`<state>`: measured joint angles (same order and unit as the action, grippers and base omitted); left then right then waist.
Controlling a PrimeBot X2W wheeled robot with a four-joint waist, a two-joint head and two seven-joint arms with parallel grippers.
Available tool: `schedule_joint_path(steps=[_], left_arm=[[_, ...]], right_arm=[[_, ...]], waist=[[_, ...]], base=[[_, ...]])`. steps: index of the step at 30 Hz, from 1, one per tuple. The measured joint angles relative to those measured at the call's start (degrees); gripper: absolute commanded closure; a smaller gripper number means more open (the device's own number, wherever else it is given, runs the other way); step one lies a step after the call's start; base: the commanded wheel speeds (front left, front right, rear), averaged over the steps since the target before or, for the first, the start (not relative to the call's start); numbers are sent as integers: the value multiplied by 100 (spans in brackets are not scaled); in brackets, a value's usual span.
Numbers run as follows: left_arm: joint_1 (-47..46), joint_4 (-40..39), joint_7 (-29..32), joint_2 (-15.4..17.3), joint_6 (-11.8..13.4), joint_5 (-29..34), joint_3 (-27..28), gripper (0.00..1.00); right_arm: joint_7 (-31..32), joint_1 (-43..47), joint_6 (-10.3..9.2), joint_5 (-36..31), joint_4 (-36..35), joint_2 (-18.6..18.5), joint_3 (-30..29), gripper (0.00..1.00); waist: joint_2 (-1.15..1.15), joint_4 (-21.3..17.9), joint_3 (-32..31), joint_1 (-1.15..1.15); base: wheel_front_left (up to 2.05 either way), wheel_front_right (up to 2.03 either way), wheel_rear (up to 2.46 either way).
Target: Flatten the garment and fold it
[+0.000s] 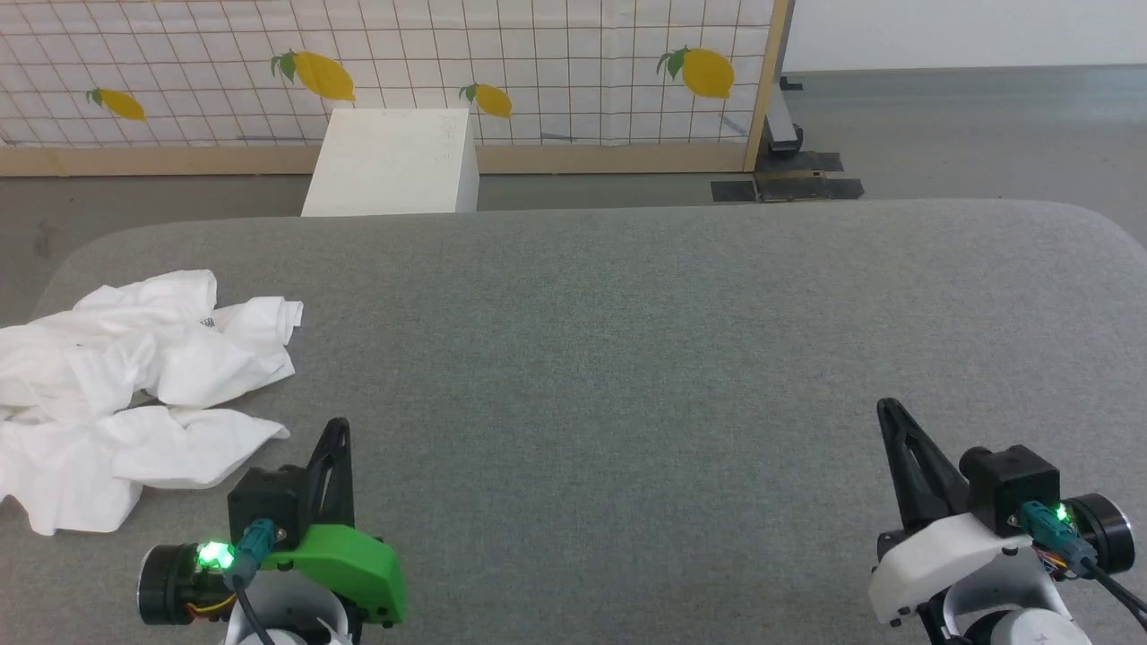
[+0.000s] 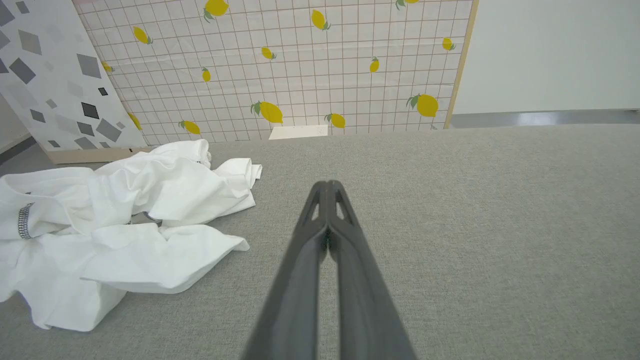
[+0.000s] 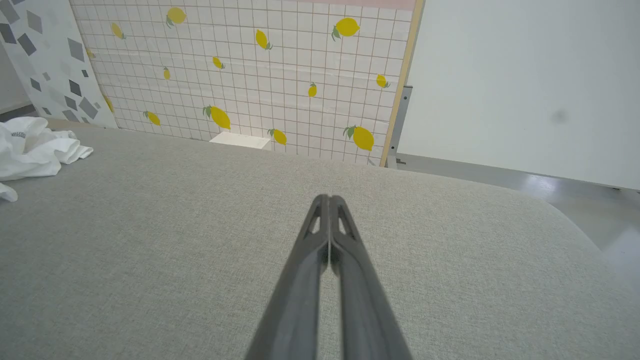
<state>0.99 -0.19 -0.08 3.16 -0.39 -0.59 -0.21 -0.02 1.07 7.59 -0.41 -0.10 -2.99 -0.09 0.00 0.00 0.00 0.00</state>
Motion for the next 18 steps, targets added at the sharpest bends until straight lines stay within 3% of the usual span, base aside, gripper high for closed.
schedule_joint_path(steps=[1,18], left_arm=[[4,-2,0,2,-1,-2,-4,0],[20,-3,-129,2,-7,-100,-14,0]], right_arm=[[0,2,1,-2,0,-1,-2,0],[-115,7,1,70,11,-1,-224,0]], waist=[[0,0,0,0],[0,12,14,0]], base=[[0,0,0],[0,0,0]])
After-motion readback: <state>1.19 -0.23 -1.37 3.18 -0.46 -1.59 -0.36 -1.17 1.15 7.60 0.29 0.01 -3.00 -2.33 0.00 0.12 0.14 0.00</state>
